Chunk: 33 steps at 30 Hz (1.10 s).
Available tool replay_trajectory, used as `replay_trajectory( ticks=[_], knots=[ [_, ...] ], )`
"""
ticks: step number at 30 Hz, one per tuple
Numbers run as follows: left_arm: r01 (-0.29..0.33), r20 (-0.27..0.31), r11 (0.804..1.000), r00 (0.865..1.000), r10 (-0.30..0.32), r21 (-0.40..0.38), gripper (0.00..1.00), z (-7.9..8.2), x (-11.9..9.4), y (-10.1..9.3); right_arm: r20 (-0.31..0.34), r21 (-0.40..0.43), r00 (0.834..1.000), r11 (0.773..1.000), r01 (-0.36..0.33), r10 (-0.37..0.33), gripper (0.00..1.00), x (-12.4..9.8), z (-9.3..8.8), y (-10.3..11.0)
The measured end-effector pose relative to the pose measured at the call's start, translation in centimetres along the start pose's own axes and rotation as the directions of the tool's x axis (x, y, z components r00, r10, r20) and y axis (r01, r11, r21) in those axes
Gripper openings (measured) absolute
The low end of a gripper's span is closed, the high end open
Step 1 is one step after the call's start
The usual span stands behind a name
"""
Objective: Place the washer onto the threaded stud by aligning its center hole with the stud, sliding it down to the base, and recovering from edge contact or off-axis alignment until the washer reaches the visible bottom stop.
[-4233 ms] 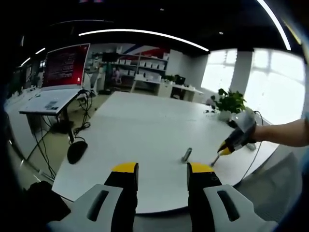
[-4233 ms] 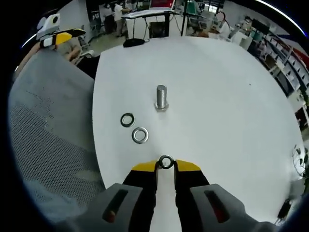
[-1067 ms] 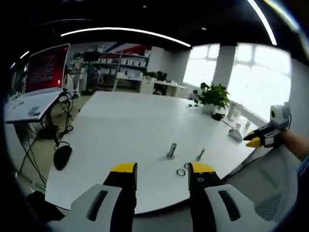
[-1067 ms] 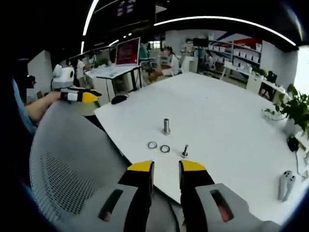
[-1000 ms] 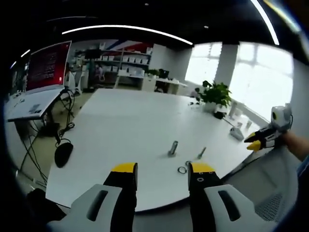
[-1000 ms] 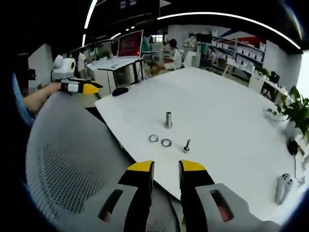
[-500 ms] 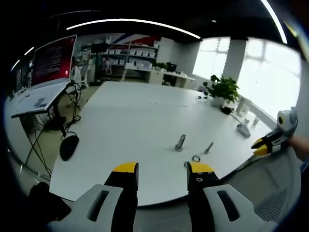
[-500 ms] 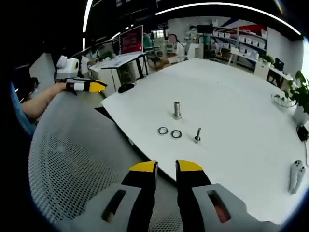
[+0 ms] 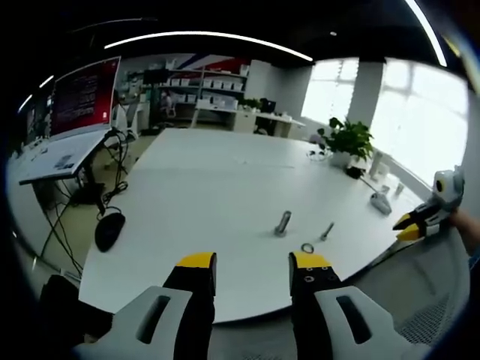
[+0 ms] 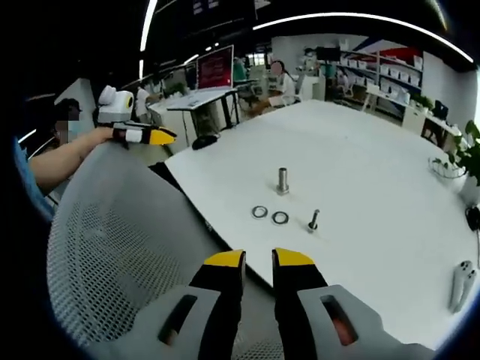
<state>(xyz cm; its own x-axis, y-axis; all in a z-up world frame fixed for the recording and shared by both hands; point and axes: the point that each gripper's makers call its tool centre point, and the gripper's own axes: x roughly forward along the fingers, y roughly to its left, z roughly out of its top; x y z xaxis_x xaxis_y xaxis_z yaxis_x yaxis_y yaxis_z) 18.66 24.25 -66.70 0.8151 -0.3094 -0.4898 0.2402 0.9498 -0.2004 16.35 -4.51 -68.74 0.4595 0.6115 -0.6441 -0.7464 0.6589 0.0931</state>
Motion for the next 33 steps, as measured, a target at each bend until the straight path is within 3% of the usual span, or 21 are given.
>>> replay_trajectory(
  ticks=[4,6,8,10,13,16,18,21,22,24,27,28,30,33],
  knots=[
    [0.023,-0.003,1.0,1.0,-0.023,0.007,0.36,-0.1,0.0,-0.4,-0.007,0.003,1.0,1.0,0.007,-0.007,0.17,0.0,-0.1,-0.2],
    [0.029,0.021,1.0,0.999,-0.029,0.01,0.37,0.3,-0.2,-0.5,-0.009,0.015,1.0,1.0,0.016,-0.016,0.17,0.0,-0.2,-0.4],
    [0.048,0.021,0.999,0.999,-0.048,0.01,0.41,0.3,-0.1,-0.7,-0.021,0.035,0.999,0.999,0.025,-0.024,0.17,0.0,-0.5,-0.5],
    [0.072,0.001,0.994,0.997,-0.072,0.081,0.47,0.2,-0.1,-1.2,-0.042,0.034,0.999,0.999,0.024,-0.023,0.17,0.1,-0.8,-0.5],
    [0.135,-0.04,0.972,0.991,-0.129,0.191,0.46,0.0,0.1,-2.6,-0.06,0.032,0.998,0.999,0.029,-0.027,0.17,-0.1,-1.3,-0.4],
    [0.204,-0.13,0.932,0.976,-0.172,0.3,0.42,-0.1,0.9,-3.4,-0.057,0.058,0.997,0.997,0.051,-0.047,0.17,-0.3,-1.3,-0.8],
    [0.256,-0.17,0.909,0.963,-0.21,0.33,0.43,-0.1,1.5,-3.9,-0.06,0.06,0.996,0.996,0.066,-0.062,0.17,-0.3,-1.4,-1.0],
    [0.338,-0.253,0.861,0.933,-0.255,0.379,0.43,-0.3,2.9,-4.3,-0.065,0.06,0.996,0.996,0.066,-0.062,0.17,-0.3,-1.4,-1.0],
    [0.386,-0.313,0.832,0.91,-0.273,0.398,0.43,-0.8,3.4,-4.5,-0.059,0.059,0.996,0.996,0.066,-0.062,0.17,-0.3,-1.3,-1.0],
    [0.442,-0.395,0.789,0.876,-0.276,0.427,0.43,-1.6,4.5,-4.6,-0.057,0.061,0.996,0.996,0.067,-0.063,0.17,-0.3,-1.3,-1.1],
    [0.508,-0.476,0.725,0.834,-0.279,0.465,0.44,-2.4,6.1,-4.9,-0.058,0.07,0.995,0.994,0.085,-0.081,0.17,-0.4,-1.3,-1.3],
    [0.522,-0.496,0.71,0.823,-0.276,0.472,0.44,-2.7,6.6,-4.9,-0.058,0.072,0.995,0.993,0.09,-0.086,0.17,-0.4,-1.3,-1.4],
    [0.542,-0.538,0.703,0.8,-0.265,0.46,0.45,-3.3,8.0,-4.8,-0.059,0.074,0.994,0.993,0.096,-0.091,0.17,-0.4,-1.3,-1.5],
    [0.579,-0.581,0.676,0.769,-0.266,0.457,0.44,-4.0,10.4,-5.1,-0.07,0.074,0.992,0.991,0.112,-0.106,0.17,-0.4,-1.5,-1.8]
  ],
)
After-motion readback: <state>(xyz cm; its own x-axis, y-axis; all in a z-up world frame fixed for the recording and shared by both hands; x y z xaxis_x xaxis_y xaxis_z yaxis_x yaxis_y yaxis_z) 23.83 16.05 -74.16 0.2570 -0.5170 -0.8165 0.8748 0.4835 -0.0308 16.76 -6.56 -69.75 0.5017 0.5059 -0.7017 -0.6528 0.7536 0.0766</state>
